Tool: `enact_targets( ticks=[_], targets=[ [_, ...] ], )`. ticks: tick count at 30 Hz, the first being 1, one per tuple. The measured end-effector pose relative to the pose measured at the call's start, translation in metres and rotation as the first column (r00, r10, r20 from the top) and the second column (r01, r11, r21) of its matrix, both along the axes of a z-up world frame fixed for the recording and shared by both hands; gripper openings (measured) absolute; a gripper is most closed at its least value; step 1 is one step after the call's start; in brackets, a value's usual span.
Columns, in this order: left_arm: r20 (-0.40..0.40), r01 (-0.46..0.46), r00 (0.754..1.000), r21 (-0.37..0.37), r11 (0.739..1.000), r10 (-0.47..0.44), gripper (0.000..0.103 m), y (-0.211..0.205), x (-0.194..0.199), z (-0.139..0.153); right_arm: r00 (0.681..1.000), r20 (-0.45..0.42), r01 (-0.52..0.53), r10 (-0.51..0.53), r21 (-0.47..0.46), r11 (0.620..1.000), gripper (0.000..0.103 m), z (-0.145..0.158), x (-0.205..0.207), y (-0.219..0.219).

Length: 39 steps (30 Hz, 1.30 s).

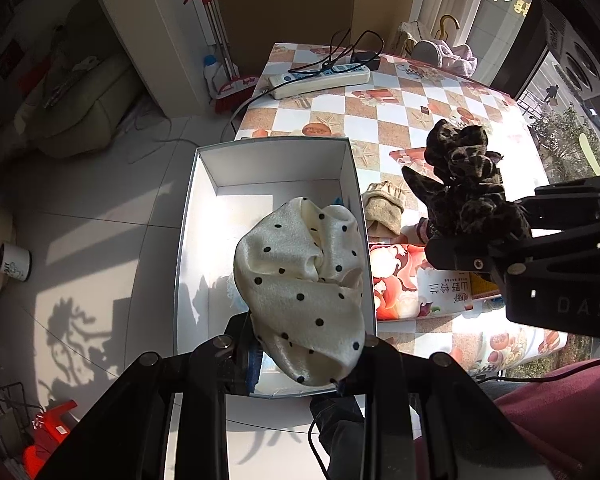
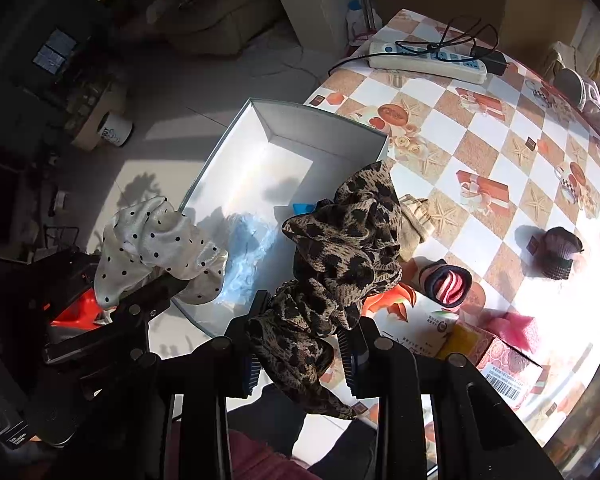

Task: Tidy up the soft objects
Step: 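Carry both scrunchies over the white box, then release both scrunchies into the white box by opening both tools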

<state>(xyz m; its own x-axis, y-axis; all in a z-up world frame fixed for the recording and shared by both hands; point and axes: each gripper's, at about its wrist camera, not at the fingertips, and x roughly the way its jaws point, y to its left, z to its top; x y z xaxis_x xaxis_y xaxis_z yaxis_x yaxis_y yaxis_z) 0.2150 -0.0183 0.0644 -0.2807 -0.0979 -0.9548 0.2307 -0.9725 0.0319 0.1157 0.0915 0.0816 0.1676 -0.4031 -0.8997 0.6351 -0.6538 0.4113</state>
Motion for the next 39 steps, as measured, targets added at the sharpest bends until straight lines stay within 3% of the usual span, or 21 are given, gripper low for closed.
enact_targets(
  ticks=[25,32,39],
  targets=[
    [0.006,-0.020,1.000,0.012,1.000,0.020,0.030,-0.007,0.004,-0.003,0.999,0.036,0.017,-0.018,0.008,1.000,0.034,-0.008,0.002,0.002],
    [0.013,-0.057,0.998,0.013,0.998,0.057,0.031,-0.018,0.011,-0.007,0.997,0.063,0.035,-0.036,0.023,0.999,0.034,-0.014,0.002,0.006],
    [0.052,-0.110,0.993,0.053,0.993,0.107,0.031,-0.037,0.009,-0.022,0.998,0.054,-0.024,0.021,0.057,0.998,0.034,-0.023,0.006,-0.012]
  ],
)
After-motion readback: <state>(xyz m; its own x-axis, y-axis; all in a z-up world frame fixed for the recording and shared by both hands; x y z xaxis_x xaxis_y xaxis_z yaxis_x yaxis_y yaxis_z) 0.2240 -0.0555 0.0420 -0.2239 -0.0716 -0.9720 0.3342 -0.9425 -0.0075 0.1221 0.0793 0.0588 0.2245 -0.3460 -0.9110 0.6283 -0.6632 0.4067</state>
